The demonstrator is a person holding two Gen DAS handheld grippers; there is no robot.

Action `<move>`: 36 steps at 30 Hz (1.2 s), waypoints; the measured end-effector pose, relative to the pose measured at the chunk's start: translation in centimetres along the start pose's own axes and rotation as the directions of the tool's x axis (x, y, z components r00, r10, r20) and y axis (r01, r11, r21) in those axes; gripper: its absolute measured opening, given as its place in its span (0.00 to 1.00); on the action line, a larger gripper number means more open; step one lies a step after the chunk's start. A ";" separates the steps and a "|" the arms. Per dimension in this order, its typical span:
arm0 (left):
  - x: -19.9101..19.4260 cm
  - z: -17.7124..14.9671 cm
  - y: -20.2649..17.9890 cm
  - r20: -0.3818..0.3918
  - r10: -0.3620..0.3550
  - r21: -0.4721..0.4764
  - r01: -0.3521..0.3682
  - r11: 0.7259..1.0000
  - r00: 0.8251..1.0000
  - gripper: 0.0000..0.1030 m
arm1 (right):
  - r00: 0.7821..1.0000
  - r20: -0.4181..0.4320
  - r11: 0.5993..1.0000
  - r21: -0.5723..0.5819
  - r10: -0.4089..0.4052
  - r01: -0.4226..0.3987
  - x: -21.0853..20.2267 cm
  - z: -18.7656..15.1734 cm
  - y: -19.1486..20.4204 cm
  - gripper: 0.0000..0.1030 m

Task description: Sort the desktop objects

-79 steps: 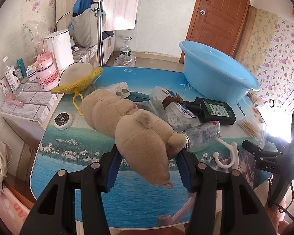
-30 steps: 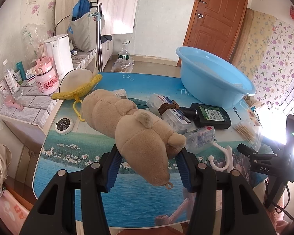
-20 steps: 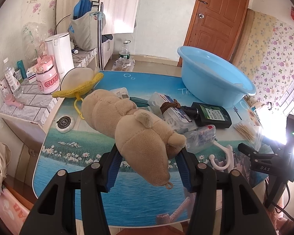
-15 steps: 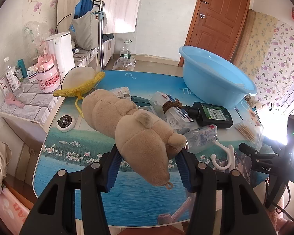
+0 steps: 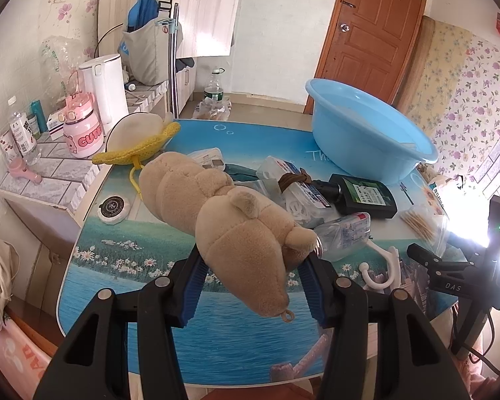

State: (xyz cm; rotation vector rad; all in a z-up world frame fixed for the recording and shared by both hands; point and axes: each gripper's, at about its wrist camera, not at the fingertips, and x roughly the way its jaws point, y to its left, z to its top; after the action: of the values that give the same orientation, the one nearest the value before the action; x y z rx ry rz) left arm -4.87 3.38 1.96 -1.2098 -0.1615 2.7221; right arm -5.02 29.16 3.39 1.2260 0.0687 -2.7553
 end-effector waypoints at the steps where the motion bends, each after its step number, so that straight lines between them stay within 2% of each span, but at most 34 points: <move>1: 0.0 0.0 0.1 0.001 0.000 -0.001 0.000 1.000 1.000 0.50 | 1.000 0.000 1.000 0.000 0.000 0.000 0.0 0.0 0.0 1.00; 36: -0.9 0.5 -0.6 0.022 -0.013 0.005 0.013 1.000 1.000 0.50 | 1.000 0.000 1.000 0.000 0.000 0.000 0.0 0.0 0.0 1.00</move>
State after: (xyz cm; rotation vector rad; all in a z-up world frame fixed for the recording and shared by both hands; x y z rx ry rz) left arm -4.62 3.79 3.03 -1.1742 -0.1647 2.7234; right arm -5.07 29.16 3.38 1.2264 0.0688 -2.7546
